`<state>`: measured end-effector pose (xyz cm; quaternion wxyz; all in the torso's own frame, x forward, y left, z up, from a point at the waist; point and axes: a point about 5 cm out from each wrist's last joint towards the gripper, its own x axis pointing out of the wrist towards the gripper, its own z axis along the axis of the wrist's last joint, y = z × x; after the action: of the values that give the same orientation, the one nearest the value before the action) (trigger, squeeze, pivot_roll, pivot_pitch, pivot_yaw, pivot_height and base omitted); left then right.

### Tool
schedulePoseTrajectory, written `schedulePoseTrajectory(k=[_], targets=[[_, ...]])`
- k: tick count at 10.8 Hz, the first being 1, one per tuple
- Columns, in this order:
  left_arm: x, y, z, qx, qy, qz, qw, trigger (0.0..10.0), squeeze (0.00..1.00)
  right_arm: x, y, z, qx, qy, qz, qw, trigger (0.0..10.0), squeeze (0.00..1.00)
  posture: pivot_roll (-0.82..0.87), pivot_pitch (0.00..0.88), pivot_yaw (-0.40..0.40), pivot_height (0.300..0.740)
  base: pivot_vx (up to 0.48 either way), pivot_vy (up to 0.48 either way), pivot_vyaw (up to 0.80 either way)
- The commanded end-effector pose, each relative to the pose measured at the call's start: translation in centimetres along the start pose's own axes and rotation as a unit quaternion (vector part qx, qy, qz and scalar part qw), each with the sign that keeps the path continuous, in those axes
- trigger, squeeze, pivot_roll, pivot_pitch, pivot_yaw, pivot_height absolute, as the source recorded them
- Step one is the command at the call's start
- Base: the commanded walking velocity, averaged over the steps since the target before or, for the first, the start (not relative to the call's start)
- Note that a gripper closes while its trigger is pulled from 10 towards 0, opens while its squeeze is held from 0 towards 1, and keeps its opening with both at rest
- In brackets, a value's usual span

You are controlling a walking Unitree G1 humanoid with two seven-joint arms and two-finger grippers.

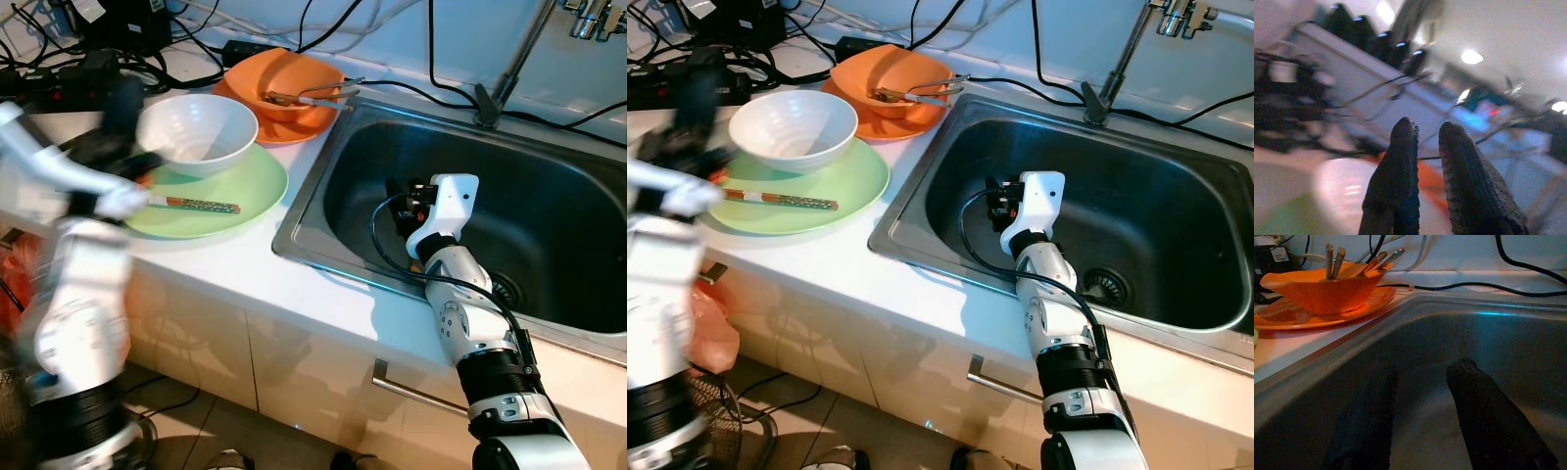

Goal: Kitchen organization

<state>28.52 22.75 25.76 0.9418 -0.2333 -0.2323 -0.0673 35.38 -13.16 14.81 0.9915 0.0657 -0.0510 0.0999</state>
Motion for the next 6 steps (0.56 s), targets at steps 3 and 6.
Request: schedulePoseTrajectory(k=[3,6], targets=[[-1.2,3.0,1.5,0.078,0.012,0.046,0.996,10.0,1.0,0.1,-0.3,-0.1,-0.002,0.005,-0.002,1.0,10.0,0.0,0.09,0.099,-0.067,0.74,0.0,0.0,0.0],[-3.6,5.9,0.8,0.037,0.013,0.11,0.993,10.0,1.0,0.1,0.0,-0.3,-0.002,0.007,0.005,1.0,10.0,0.0,0.1,0.095,-0.072,0.74,0.0,0.0,0.0]])
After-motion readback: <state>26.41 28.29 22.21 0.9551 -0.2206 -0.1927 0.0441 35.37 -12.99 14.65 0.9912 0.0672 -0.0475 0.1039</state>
